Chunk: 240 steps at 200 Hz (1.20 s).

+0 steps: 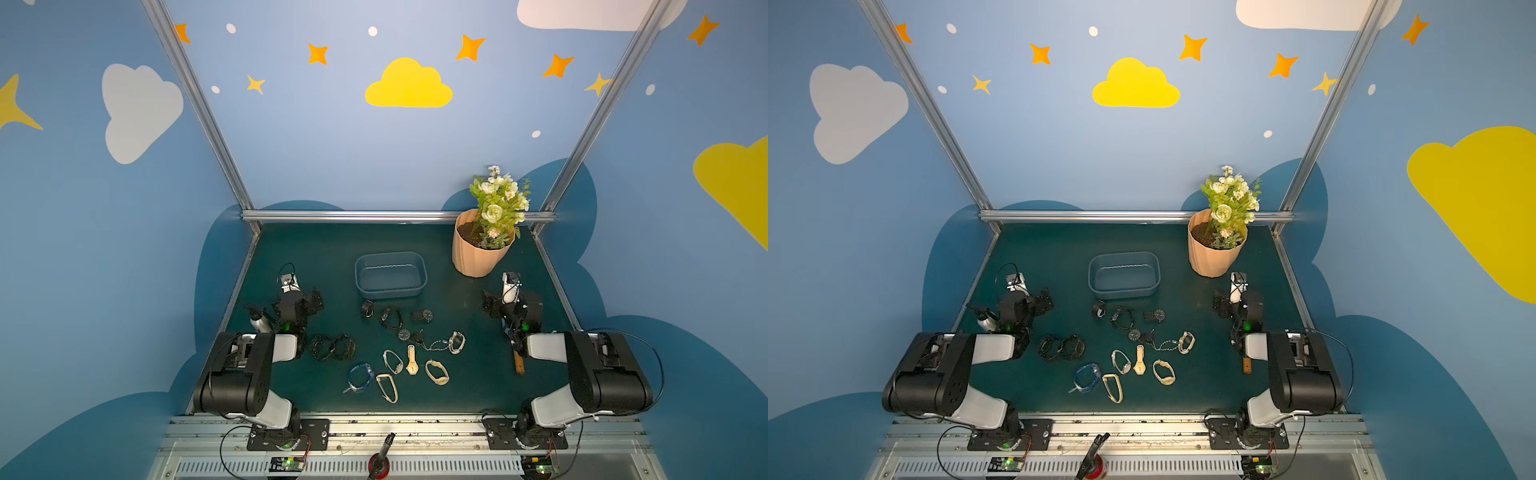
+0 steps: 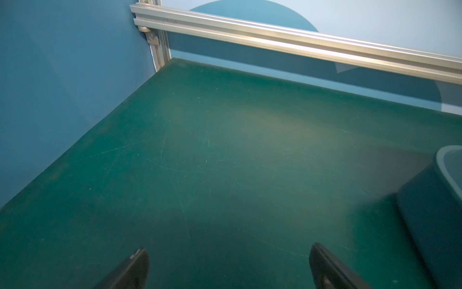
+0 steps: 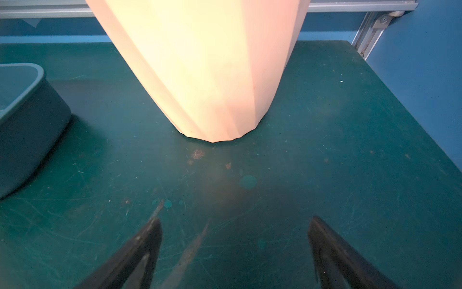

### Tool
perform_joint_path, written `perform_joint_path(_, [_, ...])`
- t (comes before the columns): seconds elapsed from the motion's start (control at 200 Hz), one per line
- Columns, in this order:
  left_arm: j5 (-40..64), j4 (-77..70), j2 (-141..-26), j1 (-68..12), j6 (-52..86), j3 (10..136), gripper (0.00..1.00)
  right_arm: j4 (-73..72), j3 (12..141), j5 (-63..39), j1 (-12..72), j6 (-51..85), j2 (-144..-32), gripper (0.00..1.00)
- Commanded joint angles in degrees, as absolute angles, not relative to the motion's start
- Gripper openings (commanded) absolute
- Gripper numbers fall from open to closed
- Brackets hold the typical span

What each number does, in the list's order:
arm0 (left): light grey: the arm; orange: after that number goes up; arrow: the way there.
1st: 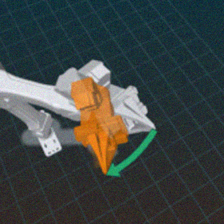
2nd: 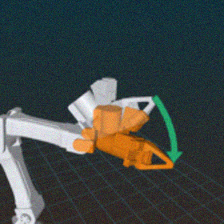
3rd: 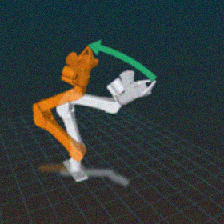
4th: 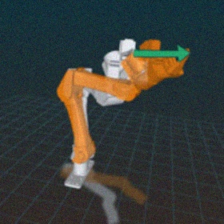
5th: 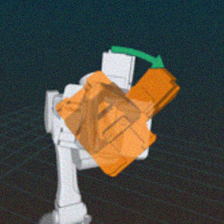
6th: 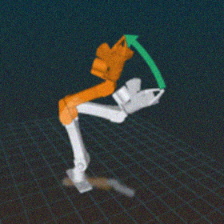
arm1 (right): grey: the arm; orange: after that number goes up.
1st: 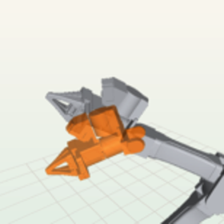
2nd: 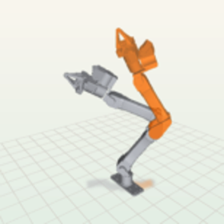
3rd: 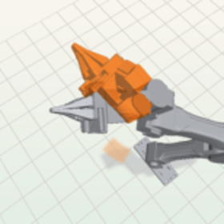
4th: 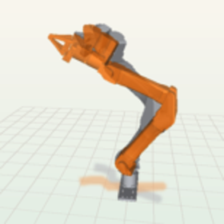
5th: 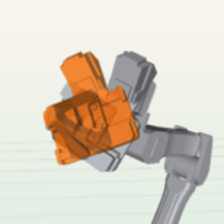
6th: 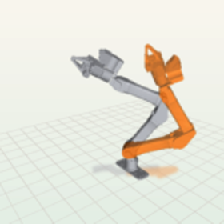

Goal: Put the watch into the storage box
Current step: Pick up the watch at the center of the board.

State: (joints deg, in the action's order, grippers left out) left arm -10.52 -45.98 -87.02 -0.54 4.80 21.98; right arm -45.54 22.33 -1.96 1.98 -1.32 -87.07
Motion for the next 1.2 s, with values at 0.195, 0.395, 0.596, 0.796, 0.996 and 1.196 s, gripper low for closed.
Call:
perform_joint_path(0.195, [-6.42, -44.19, -87.45, 1.19, 5.36, 23.52, 1.00, -44.89, 23.51, -2.04, 1.58, -0.39, -86.67, 0.92])
perform_joint_path(0.395, [-6.37, -43.95, -87.48, 1.23, 5.36, 23.67, 1.00, -44.82, 23.56, -1.89, 1.65, -0.45, -86.75, 0.92])
perform_joint_path(0.596, [-6.33, -43.94, -87.49, 1.23, 5.27, 23.65, 1.00, -44.82, 23.56, -1.85, 1.74, -0.44, -86.78, 0.92])
perform_joint_path(0.796, [-6.45, -44.39, -87.08, 1.30, 5.44, 23.21, 1.00, -45.06, 23.44, -1.69, 1.69, -0.58, -86.62, 0.92])
perform_joint_path(0.996, [-14.61, -34.99, -79.65, 0.30, 7.64, 24.75, 1.00, -31.32, 28.81, 7.06, 3.27, 0.65, -80.45, 0.92])
perform_joint_path(1.196, [-20.94, -17.02, -63.09, -2.66, 24.69, 26.45, 1.00, -8.52, 40.05, 21.47, 9.78, 18.30, -69.47, 0.92])
